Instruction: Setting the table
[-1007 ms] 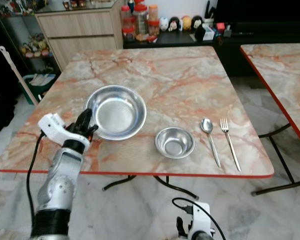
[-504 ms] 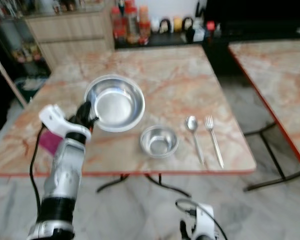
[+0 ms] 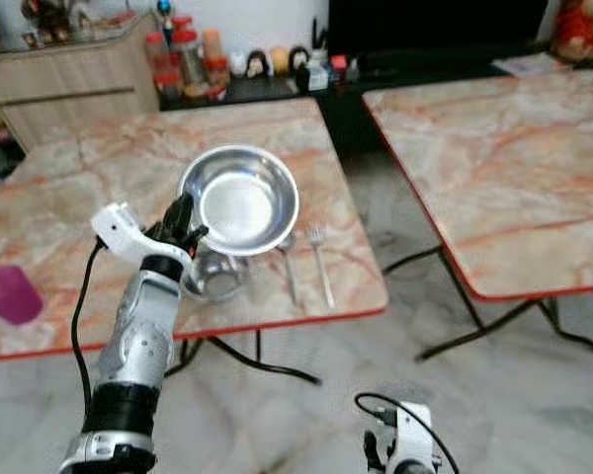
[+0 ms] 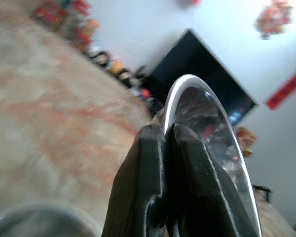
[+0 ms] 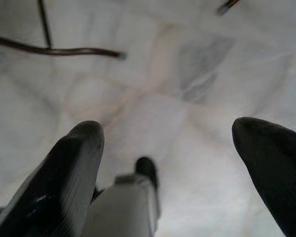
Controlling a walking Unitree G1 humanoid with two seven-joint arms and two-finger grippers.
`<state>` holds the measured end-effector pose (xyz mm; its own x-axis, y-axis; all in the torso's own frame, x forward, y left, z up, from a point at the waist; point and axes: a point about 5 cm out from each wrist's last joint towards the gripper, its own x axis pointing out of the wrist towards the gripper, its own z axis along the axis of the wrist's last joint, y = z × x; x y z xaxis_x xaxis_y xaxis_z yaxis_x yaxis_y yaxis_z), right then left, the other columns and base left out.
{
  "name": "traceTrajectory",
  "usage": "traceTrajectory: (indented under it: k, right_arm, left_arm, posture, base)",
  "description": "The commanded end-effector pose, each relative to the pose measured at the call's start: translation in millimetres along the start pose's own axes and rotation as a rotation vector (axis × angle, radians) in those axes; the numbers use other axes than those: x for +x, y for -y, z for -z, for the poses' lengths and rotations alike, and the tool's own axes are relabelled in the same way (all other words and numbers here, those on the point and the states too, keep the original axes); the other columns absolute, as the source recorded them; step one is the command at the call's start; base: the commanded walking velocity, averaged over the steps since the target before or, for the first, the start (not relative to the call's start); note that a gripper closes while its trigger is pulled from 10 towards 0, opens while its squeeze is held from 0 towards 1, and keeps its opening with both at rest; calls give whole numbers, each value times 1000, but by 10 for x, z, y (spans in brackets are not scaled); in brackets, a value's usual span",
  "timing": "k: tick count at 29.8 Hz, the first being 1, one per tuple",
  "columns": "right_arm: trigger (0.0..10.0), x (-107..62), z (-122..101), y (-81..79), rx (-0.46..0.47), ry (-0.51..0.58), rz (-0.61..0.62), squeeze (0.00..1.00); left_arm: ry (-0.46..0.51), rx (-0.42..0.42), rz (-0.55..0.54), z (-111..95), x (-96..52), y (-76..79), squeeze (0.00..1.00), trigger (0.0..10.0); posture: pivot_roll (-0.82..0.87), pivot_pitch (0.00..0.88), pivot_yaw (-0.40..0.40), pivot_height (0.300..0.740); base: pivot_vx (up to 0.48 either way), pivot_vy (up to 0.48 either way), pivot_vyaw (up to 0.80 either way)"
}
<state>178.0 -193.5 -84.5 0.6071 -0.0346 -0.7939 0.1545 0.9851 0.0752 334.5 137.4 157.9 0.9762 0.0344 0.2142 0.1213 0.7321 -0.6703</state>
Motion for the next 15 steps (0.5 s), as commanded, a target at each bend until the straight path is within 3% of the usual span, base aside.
traceTrajectory:
  k: [1, 3, 6, 10, 15]
  right_arm:
    - [10000, -3, 22, -32, -6, 3, -6, 0]
    - [10000, -7, 43, -19, -41, -7, 4, 0]
    - [10000, -16, 79, 0, -1, -17, 14, 0]
    - [10000, -19, 83, 9, 12, -16, 16, 0]
    - [10000, -18, 67, 19, -13, -8, 27, 0]
  left_arm:
    - [34, 10, 2, -62, 20, 21, 0, 10000]
    - [32, 15, 4, -55, 15, 26, 0, 10000]
    - [32, 20, 6, -48, 14, 40, 0, 10000]
    - [24, 25, 10, -29, 18, 54, 0, 10000]
    - [19, 24, 17, -9, 17, 76, 0, 10000]
  posture:
    - [-166, 0, 66, 740]
    - [-167, 0, 65, 740]
    - [-173, 0, 68, 740]
    - [-181, 0, 71, 740]
    - [-186, 0, 77, 740]
  base:
    - [0, -446, 0]
    - [0, -431, 378]
    - [0, -423, 794]
    - [0, -417, 0]
    - [243, -411, 213]
